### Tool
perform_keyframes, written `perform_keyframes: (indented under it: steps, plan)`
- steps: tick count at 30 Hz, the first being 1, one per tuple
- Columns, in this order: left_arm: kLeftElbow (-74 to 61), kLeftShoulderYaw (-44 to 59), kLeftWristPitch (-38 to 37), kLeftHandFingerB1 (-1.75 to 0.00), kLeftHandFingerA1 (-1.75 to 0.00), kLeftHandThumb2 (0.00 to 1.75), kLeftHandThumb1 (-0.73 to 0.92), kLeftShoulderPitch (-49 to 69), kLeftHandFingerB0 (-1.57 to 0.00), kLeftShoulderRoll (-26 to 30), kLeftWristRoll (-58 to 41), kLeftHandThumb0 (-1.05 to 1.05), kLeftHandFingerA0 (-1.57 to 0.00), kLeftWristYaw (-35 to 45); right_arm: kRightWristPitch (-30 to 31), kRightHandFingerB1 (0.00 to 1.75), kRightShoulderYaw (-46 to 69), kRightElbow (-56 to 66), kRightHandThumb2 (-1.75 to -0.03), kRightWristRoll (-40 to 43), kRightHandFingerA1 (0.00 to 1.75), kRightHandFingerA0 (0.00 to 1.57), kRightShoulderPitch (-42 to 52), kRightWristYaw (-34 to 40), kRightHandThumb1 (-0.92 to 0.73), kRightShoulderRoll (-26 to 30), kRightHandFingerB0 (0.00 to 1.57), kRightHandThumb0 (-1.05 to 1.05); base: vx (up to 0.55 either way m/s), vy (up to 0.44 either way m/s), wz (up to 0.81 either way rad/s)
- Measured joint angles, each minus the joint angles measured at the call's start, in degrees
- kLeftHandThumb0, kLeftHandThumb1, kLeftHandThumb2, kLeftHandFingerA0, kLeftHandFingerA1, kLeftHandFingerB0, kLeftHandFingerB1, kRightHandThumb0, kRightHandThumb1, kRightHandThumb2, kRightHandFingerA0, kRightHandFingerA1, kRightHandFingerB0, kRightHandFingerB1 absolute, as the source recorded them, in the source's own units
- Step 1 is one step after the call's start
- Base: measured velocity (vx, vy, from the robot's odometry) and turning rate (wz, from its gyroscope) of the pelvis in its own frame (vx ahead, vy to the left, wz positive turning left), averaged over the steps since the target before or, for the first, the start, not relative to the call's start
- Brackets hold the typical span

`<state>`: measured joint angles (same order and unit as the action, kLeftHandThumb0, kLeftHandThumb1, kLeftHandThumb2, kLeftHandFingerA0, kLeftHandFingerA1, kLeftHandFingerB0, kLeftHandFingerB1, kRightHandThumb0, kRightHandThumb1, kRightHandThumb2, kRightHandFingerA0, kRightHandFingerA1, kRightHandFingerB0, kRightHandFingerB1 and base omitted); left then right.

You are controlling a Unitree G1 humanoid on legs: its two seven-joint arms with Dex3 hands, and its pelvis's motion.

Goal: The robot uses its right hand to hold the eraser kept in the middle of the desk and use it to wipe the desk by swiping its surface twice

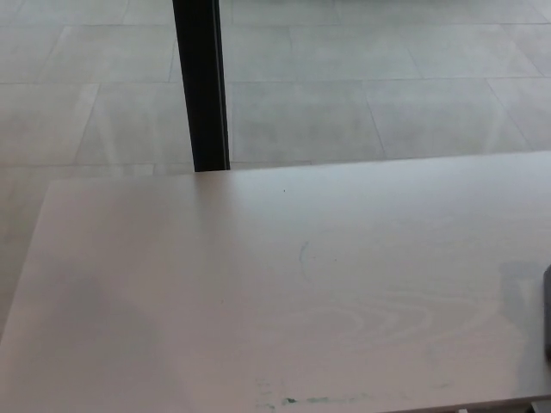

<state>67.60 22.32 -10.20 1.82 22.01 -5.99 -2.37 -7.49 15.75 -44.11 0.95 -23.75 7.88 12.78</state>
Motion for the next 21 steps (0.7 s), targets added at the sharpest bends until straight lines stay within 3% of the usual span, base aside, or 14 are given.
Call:
perform_keyframes:
  steps: [4, 5, 6, 7, 9, 10, 11, 19, 20, 21]
  plan:
    - [-0.66, -0.12, 0.01, -0.67, -0.79, 1.0, 0.59, -0.14, -0.53, -0.09, 0.03, -0.51, -0.75, -0.3, 0.81, 1.58, -1.45, 4.43, -0.76, 0.77, 1.75, 0.99, 0.87, -0.06, -0.74, -3.81, 0.75, -0.4, 0.0, 0.0, 0.0]
    - [-0.82, -0.09, 0.01, -0.66, -0.81, 1.0, 0.58, -0.4, -0.5, -0.19, 0.01, -0.54, -0.75, -0.32, 1.1, 1.27, -2.02, 5.41, -1.01, 0.92, 1.41, 1.22, 0.99, -0.18, -0.59, -4.72, 0.98, -0.46, 0.0, 0.0, 0.0]
    - [-0.82, 0.07, 0.01, -0.66, -0.81, 1.0, 0.58, -0.55, -0.5, -0.25, -0.04, -0.54, -0.75, -0.31, 1.54, 1.27, -2.92, 6.56, -1.01, 0.99, 1.41, 1.22, 1.07, -0.22, -0.59, -5.97, 0.98, -0.46, 0.0, 0.0, 0.0]
    - [-0.82, 0.18, 0.01, -0.67, -0.81, 1.0, 0.59, -0.6, -0.53, -0.28, -0.07, -0.55, -0.76, -0.31, 2.09, 1.73, -4.05, 7.86, -0.69, 1.01, 1.75, 0.97, 1.22, -0.27, -0.78, -7.21, 0.66, -0.38, 0.0, 0.0, 0.0]
    - [-0.8, 0.23, 0.0, -0.67, -0.81, 1.0, 0.59, -0.64, -0.53, -0.3, -0.08, -0.55, -0.76, -0.31, 2.76, 1.73, -6.89, 9.76, -0.69, 0.81, 1.75, 0.97, 1.27, -0.34, -0.78, -9.8, 0.66, -0.38, 0.0, 0.0, 0.0]
    - [-0.81, 0.22, 0.0, -0.61, -0.74, 0.62, 0.75, -0.67, -0.59, -0.32, -0.08, -0.54, -0.74, -0.3, 2.96, 1.73, -8.24, 10.5, -0.72, 0.68, 1.75, 0.96, 1.27, -0.36, -0.8, -10.9, 0.63, -0.37, 0.0, 0.0, 0.0]
    - [-0.8, 0.23, 0.0, -0.65, -0.79, 1.0, 0.59, -0.7, -0.48, -0.32, -0.09, -0.53, -0.72, -0.3, 3.17, 1.7, -9.5, 11.15, -0.68, 0.55, 1.75, 0.93, 1.27, -0.4, -0.83, -11.84, 0.61, -0.41, 0.0, 0.0, 0.0]
    - [-1.48, 0.87, 0.11, -0.67, -0.8, 1.01, 0.61, -1.25, -0.51, -0.33, -0.33, -0.5, -0.71, -0.23, 4.97, 1.72, -22.47, 16.45, -0.82, -2.77, 1.75, 0.92, 3.17, -1.45, -0.72, -16.78, 0.63, -0.37, 0.0, 0.0, 0.0]
    - [-1.6, 0.91, 0.11, -0.61, -0.74, 0.63, 0.77, -1.3, -0.59, -0.33, -0.39, -0.52, -0.71, -0.18, 4.98, 1.59, -23.93, 16.84, -0.83, -3.33, 1.75, 0.87, 3.44, -1.48, -0.71, -16.93, 0.7, -0.38, 0.0, 0.0, 0.0]
    - [-1.7, 0.91, 0.11, -0.61, -0.74, 0.63, 0.77, -1.41, -0.59, -0.33, -0.44, -0.52, -0.71, -0.09, 4.98, 1.59, -25.02, 17.14, -0.83, -3.82, 1.75, 0.87, 3.65, -1.51, -0.71, -17.08, 0.7, -0.38, 0.0, 0.0, 0.0]
